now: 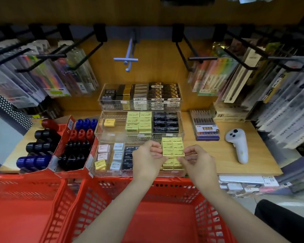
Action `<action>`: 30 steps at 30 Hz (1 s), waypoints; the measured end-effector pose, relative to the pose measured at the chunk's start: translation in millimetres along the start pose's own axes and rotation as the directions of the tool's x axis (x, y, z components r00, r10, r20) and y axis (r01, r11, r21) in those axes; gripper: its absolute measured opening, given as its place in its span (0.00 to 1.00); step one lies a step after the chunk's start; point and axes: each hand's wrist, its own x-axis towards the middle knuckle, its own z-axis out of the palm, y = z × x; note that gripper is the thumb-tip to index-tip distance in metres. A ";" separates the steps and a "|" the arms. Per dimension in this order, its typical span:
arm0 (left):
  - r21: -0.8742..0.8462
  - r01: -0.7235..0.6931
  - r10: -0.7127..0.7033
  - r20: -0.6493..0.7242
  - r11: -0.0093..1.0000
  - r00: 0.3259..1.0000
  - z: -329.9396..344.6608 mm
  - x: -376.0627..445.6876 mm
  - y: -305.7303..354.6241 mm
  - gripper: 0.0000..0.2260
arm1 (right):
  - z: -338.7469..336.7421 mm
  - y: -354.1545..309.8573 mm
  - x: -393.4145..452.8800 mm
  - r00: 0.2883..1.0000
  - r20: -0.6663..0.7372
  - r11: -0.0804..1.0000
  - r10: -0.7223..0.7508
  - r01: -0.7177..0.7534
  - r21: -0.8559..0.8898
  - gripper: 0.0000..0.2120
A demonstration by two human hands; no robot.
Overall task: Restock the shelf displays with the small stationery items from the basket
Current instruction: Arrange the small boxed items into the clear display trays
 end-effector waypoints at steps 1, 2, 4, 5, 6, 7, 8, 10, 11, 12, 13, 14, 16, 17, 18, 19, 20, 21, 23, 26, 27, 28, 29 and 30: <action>0.000 0.005 -0.005 -0.001 1.000 1.000 0.0 0.9 0.6 0.16 | 0.2 -0.2 0.1 1.000 0.000 1.000 0.000 0.000 -0.009 0.11; 0.001 0.010 -0.010 0.004 1.000 1.000 0.2 1.0 1.7 0.15 | 0.3 -0.4 0.2 1.000 0.003 1.000 0.002 -0.002 -0.019 0.11; -0.005 0.022 -0.022 0.039 1.000 0.999 -0.9 0.2 4.8 0.15 | -1.5 -1.3 0.7 1.000 0.020 0.999 0.015 -0.014 -0.032 0.11; -0.014 0.034 -0.033 0.066 0.999 0.997 -5.4 -0.3 6.0 0.15 | -3.1 -2.6 0.2 0.999 0.033 0.999 0.024 -0.023 -0.036 0.10; -0.030 0.050 -0.047 0.086 0.998 0.995 -13.4 0.6 7.3 0.15 | -5.3 -4.7 0.3 0.999 0.039 0.999 0.028 -0.027 -0.046 0.10; -0.047 0.065 -0.061 0.092 0.997 0.994 -25.1 2.8 8.2 0.14 | -8.2 -7.1 0.8 0.999 0.032 0.998 0.020 -0.018 -0.061 0.10; -0.053 0.077 -0.072 0.079 0.996 0.994 -40.4 5.4 8.8 0.12 | -11.3 -10.0 0.7 1.000 0.013 0.997 -0.002 0.003 -0.077 0.09; -0.007 0.083 -0.083 -0.006 0.997 0.997 -78.9 10.8 7.1 0.07 | -15.2 -19.7 -0.2 0.997 -0.020 0.994 -0.073 0.071 -0.086 0.07; 0.038 0.089 -0.087 -0.065 0.995 0.994 -98.6 12.4 4.5 0.07 | -15.3 -26.1 -0.7 0.994 -0.018 0.992 -0.105 0.103 -0.076 0.05; 0.082 0.099 -0.090 -0.113 0.992 0.989 -115.9 12.4 0.9 0.07 | -13.5 -32.7 -1.8 0.992 0.000 0.989 -0.130 0.130 -0.065 0.05; 0.125 0.109 -0.091 -0.140 0.986 0.986 -128.8 10.8 -3.3 0.07 | -10.3 -39.2 -3.0 0.987 0.032 0.985 -0.155 0.157 -0.070 0.04; 0.166 0.115 -0.091 -0.141 0.979 0.986 -136.9 7.6 -6.9 0.07 | -5.7 -45.8 -4.4 0.980 0.081 0.978 -0.179 0.187 -0.094 0.05; 0.233 0.100 -0.082 -0.086 0.967 0.993 -138.8 -0.7 -16.4 0.07 | 6.4 -58.4 -7.2 0.949 0.222 0.949 -0.225 0.265 -0.169 0.05; 0.261 0.077 -0.069 -0.039 0.962 0.997 -134.2 -4.8 -21.0 0.07 | 13.6 -64.7 -7.4 0.927 0.286 0.930 -0.242 0.306 -0.205 0.06; 0.292 0.047 -0.054 0.018 0.955 0.998 -127.3 -8.6 -24.8 0.06 | 21.1 -70.9 -6.3 0.909 0.333 0.910 -0.251 0.339 -0.240 0.07; 0.330 0.013 -0.041 0.076 0.944 0.996 -118.7 -11.3 -27.8 0.05 | 28.3 -76.8 -3.3 0.898 0.359 0.880 -0.252 0.367 -0.301 0.08; 0.366 -0.021 -0.028 0.128 0.930 0.991 -109.8 -13.0 -30.1 0.04 | 35.5 -83.4 0.9 0.892 0.373 0.818 -0.256 0.405 -0.408 0.09; 0.401 -0.056 -0.014 0.169 0.914 0.986 -101.8 -13.4 -31.9 0.05 | 42.7 -89.8 5.6 0.882 0.385 0.713 -0.270 0.452 -0.536 0.10; 0.458 -0.100 0.003 0.208 0.883 0.978 -90.0 -10.6 -34.3 0.09 | 56.2 -101.0 14.4 0.862 0.425 0.500 -0.278 0.507 -0.702 0.12; 0.510 -0.099 -0.005 0.198 0.855 0.980 -83.1 -1.3 -36.7 0.09 | 75.4 -108.7 21.5 0.843 0.485 0.376 -0.232 0.537 -0.755 0.16; 0.525 -0.099 -0.010 0.201 0.845 0.980 -82.2 2.4 -37.2 0.08 | 81.0 -108.5 22.8 0.844 0.492 0.361 -0.212 0.536 -0.763 0.18; 0.541 -0.103 -0.017 0.212 0.835 0.977 -81.6 5.7 -37.4 0.08 | 85.8 -107.3 23.7 0.847 0.494 0.352 -0.195 0.531 -0.771 0.18; 0.557 -0.107 -0.025 0.224 0.824 0.974 -81.5 8.4 -37.1 0.07 | 90.0 -105.6 24.3 0.851 0.494 0.348 -0.179 0.524 -0.777 0.17; 0.571 -0.112 -0.032 0.236 0.813 0.971 -81.6 10.3 -36.8 0.07 | 93.6 -103.7 24.3 0.852 0.498 0.347 -0.161 0.521 -0.780 0.16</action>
